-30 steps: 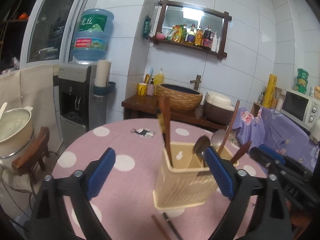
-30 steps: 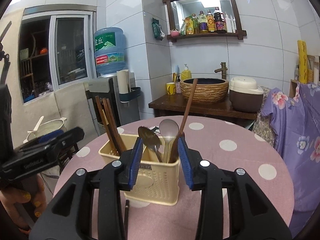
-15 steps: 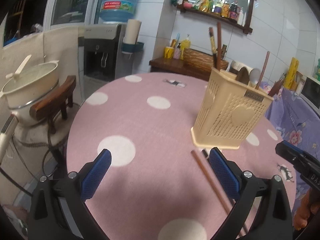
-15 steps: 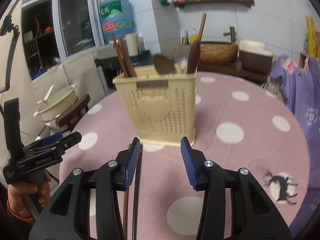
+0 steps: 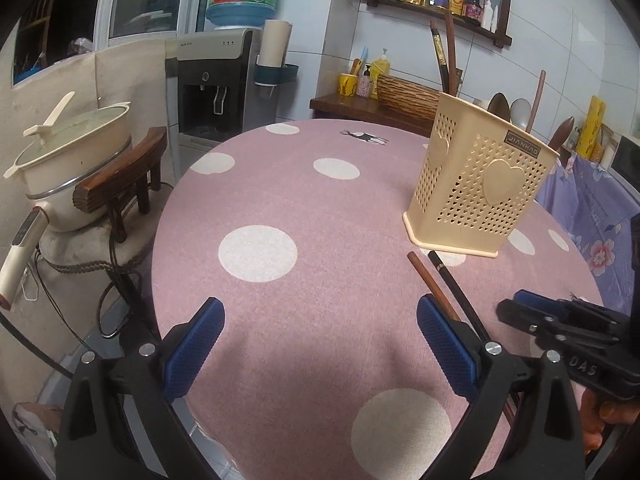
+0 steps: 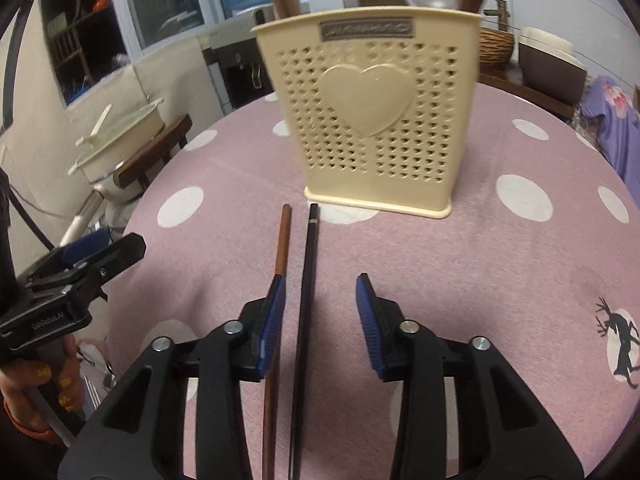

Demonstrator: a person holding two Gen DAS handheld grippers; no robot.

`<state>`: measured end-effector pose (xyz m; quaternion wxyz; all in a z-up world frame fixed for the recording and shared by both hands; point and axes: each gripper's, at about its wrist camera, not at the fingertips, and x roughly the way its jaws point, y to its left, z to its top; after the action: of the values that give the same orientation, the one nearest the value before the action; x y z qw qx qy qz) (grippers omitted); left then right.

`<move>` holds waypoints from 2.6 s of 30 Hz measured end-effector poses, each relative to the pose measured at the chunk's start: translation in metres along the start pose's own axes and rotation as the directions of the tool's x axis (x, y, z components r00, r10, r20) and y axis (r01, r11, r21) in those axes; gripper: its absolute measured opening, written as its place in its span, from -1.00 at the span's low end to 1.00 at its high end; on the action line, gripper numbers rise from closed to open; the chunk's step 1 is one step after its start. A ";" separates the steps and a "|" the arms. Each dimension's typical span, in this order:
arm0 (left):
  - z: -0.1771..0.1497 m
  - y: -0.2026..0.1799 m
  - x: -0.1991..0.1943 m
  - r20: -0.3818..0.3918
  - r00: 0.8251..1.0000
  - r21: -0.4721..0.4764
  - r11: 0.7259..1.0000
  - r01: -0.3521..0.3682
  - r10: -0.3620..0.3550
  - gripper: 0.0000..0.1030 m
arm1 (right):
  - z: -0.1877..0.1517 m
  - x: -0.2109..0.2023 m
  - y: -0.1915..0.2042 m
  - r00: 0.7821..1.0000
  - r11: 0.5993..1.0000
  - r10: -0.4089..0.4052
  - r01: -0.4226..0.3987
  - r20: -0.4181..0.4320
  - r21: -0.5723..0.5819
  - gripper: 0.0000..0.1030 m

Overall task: Organize utensils
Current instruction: 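Move both grippers back toward the remaining chopsticks on the table, then grasp the black chopstick with the right gripper while the left gripper approaches the wooden chopstick, then grasp the wooden chopstick with the left gripper while the right gripper holds the black one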

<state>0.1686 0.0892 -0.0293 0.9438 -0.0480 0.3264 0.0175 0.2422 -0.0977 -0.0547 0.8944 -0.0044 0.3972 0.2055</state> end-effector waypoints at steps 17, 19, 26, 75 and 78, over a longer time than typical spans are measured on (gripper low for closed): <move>-0.003 -0.006 0.006 -0.036 0.999 0.004 0.999 0.032 -0.032 0.64 | -0.011 0.017 0.003 0.995 0.998 -0.039 0.033 -0.095 -0.058 -0.84; -0.004 -0.013 0.009 -0.054 0.997 0.017 0.999 0.049 -0.048 0.53 | -0.016 0.010 -0.006 0.995 0.998 -0.047 0.044 -0.091 -0.039 -0.85; -0.003 -0.044 0.025 -0.126 0.984 0.050 0.989 0.137 -0.129 0.23 | -0.035 -0.017 -0.056 0.993 0.989 -0.101 0.107 -0.066 0.101 -0.85; 0.004 -0.120 0.076 -0.240 0.967 0.173 0.977 0.123 -0.079 -0.37 | -0.016 -0.010 -0.078 0.996 0.993 -0.073 0.077 -0.045 0.085 -0.39; 0.004 -0.123 0.078 -0.233 0.970 0.182 0.977 0.110 -0.065 -0.41 | -0.011 -0.002 -0.078 0.995 0.995 -0.078 0.082 -0.066 0.062 -0.46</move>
<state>0.2397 -0.0325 -0.0647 0.9006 0.0281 0.4292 -0.0618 0.2624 -0.1714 -0.0730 0.8886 0.0023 0.4313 0.1562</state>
